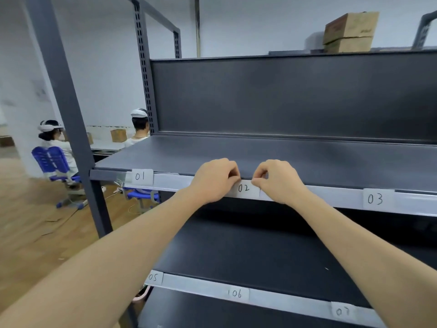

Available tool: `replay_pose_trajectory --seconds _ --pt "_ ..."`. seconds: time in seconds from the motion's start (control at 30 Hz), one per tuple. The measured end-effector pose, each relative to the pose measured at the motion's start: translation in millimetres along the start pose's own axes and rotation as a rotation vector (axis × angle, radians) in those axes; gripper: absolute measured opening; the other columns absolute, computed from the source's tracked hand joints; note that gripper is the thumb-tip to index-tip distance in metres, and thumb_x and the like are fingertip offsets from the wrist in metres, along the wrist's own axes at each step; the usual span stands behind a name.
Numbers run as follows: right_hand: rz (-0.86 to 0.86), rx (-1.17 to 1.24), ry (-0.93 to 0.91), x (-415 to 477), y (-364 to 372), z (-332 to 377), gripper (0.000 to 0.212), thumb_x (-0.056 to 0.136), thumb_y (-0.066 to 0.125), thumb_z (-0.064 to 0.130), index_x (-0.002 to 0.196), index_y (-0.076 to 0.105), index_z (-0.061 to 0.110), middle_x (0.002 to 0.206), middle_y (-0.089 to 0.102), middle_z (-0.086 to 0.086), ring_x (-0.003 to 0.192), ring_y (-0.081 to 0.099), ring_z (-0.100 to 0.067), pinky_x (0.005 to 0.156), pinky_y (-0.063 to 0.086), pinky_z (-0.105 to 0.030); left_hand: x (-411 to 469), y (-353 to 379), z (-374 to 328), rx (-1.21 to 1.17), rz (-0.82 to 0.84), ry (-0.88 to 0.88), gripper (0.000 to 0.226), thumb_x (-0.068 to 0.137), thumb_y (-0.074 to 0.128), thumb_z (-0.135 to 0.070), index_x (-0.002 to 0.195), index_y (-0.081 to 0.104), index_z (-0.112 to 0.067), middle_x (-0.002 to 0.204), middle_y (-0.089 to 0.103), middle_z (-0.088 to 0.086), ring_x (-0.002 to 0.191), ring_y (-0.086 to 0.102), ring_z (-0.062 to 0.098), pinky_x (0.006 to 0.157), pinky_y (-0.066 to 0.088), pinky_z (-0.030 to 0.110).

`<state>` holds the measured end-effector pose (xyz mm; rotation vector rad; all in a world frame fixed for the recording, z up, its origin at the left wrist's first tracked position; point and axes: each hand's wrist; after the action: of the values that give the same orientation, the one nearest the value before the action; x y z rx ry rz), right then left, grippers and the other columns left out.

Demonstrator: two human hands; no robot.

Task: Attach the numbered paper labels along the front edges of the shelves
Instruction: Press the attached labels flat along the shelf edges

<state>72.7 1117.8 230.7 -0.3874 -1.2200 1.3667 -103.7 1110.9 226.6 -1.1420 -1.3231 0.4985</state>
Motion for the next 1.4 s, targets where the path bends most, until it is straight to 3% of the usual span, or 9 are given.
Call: replay_pose_trajectory --seconds 0.3,0.6,0.83,1.23,1.33,1.4 --pt "0.030 0.028 0.102 5 -1 2 0.009 0.082 0.064 0.026 0.074 0.067 0.027 0.082 0.068 0.011 0.085 0.061 -0.016 0.070 0.043 -0.027 12 -5 4 -0.031 0.098 -0.035 0.014 0.097 0.051 -0.027 0.095 0.063 -0.021 0.103 0.064 -0.010 0.096 0.055 0.014 0.080 0.031 0.028" --pt "-0.036 0.050 0.082 8 6 2 0.012 0.087 0.060 0.032 0.083 0.071 0.029 0.088 0.070 0.014 0.085 0.061 -0.013 0.073 0.045 -0.029 15 -8 11 -0.128 0.142 -0.076 0.011 0.094 0.052 -0.021 0.091 0.062 -0.021 0.091 0.065 -0.010 0.087 0.054 0.014 0.075 0.037 0.028" --pt "-0.085 0.013 0.019 3 10 -3 0.009 0.088 0.062 0.030 0.080 0.066 0.028 0.089 0.067 0.012 0.070 0.052 -0.005 0.069 0.039 -0.028 9 2 12 -0.188 0.023 -0.058 0.010 0.092 0.058 -0.024 0.084 0.064 -0.022 0.085 0.065 -0.012 0.085 0.056 0.013 0.072 0.039 0.028" --pt "-0.077 -0.029 -0.118 -8 12 -9 0.011 0.091 0.061 0.022 0.082 0.067 0.022 0.089 0.058 0.008 0.072 0.048 -0.008 0.072 0.039 -0.026 -5 6 10 -0.117 -0.060 0.008 0.011 0.092 0.056 -0.026 0.089 0.067 -0.026 0.087 0.058 -0.009 0.081 0.051 0.012 0.070 0.032 0.027" --pt "-0.074 0.024 -0.107 -13 12 -10 0.011 0.092 0.060 0.020 0.091 0.071 0.019 0.097 0.059 0.006 0.078 0.052 -0.010 0.078 0.043 -0.026 -9 12 9 -0.072 -0.098 0.035 0.011 0.092 0.054 -0.028 0.091 0.064 -0.023 0.090 0.058 -0.006 0.084 0.052 0.015 0.069 0.036 0.028" --pt "-0.059 0.079 -0.090 -21 14 -12 0.019 0.093 0.058 0.022 0.108 0.069 0.018 0.109 0.058 0.006 0.087 0.055 -0.009 0.086 0.045 -0.025 -12 19 7 -0.032 -0.140 0.064 0.014 0.092 0.055 -0.031 0.095 0.060 -0.019 0.094 0.057 -0.004 0.088 0.049 0.017 0.073 0.040 0.030"
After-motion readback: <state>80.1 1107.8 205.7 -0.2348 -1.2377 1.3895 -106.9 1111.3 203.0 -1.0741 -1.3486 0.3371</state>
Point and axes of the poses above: each hand's wrist, its own x-axis towards the middle knuckle, its own y-axis out of the palm, z = x × y
